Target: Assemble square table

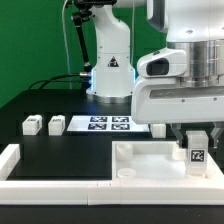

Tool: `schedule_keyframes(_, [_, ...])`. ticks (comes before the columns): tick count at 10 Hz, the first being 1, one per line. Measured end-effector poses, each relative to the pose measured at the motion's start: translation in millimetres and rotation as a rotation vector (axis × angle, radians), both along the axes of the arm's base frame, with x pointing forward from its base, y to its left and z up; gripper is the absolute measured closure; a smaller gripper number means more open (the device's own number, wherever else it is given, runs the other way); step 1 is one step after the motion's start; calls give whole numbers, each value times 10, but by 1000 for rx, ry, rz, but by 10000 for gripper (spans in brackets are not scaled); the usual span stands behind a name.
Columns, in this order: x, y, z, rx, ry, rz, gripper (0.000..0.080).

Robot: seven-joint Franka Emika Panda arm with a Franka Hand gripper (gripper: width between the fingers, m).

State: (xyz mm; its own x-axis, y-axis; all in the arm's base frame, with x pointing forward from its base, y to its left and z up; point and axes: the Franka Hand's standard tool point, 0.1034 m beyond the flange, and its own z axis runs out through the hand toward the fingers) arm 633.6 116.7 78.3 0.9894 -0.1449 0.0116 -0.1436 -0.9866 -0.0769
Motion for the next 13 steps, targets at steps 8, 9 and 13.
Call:
schedule_keyframes(8, [4,-65,13,32,116,-1042,509])
schedule_keyframes(9, [-4,-54,-1,30,125,-1140,508])
schedule_keyframes(13, [-19,-1,-21,22,142,-1436,508])
